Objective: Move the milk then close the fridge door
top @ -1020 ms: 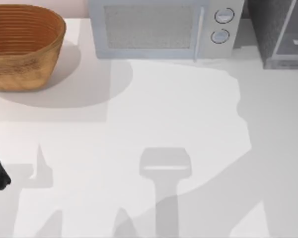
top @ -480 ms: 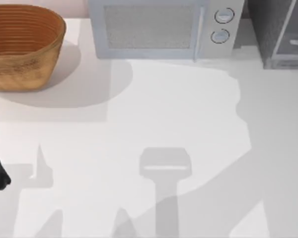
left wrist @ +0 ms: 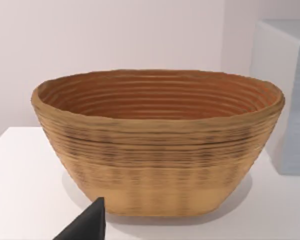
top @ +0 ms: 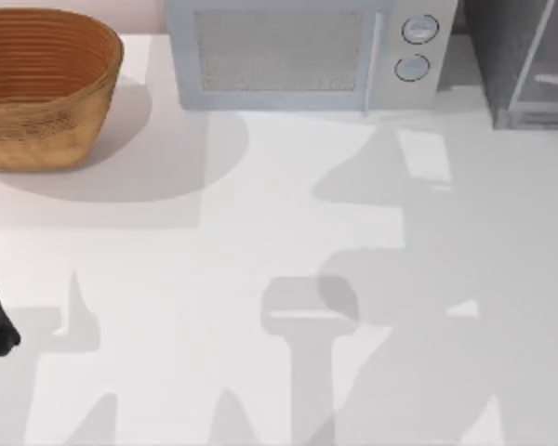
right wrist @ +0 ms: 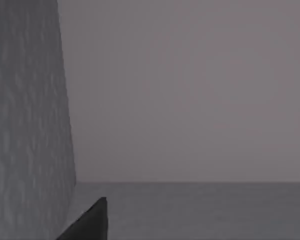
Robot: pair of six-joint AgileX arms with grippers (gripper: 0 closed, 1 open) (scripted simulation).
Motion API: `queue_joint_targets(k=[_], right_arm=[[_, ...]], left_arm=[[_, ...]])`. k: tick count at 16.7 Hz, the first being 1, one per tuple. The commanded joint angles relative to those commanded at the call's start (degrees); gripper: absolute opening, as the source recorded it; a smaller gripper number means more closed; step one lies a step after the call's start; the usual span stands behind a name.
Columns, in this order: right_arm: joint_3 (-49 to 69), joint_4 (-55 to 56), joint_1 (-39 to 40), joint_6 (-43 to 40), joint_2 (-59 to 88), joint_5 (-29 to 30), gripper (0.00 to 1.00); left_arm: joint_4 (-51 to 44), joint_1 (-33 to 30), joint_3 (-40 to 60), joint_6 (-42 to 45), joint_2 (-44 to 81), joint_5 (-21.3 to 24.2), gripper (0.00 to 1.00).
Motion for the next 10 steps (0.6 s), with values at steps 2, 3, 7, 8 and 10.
queue_joint_targets(k=[2,3,7,8,10], right_arm=[[-5.93,-4.20,1.06,-0.04,-11.30,0.77,1.00],[-9.15,-6.48,1.65,-0.07,-17.38,1.17,1.00],[-22.94,-16.25,4.20,-0.22,-43.05,2.88,1.00],[-26.45,-18.74,4.84,-0.25,-49.49,3.33,1.00],[-33.36,-23.64,6.05,-0.30,-62.00,4.25,1.00]], left_arm=[[0.00,0.00,0.00,0.00,0.00,0.00,1.00],[0.00,0.00,0.00,0.00,0.00,0.00,1.00],[0.00,0.00,0.00,0.00,0.00,0.00,1.00],[0.00,0.00,0.00,0.00,0.00,0.00,1.00],[0.00,0.00,0.00,0.00,0.00,0.00,1.00]])
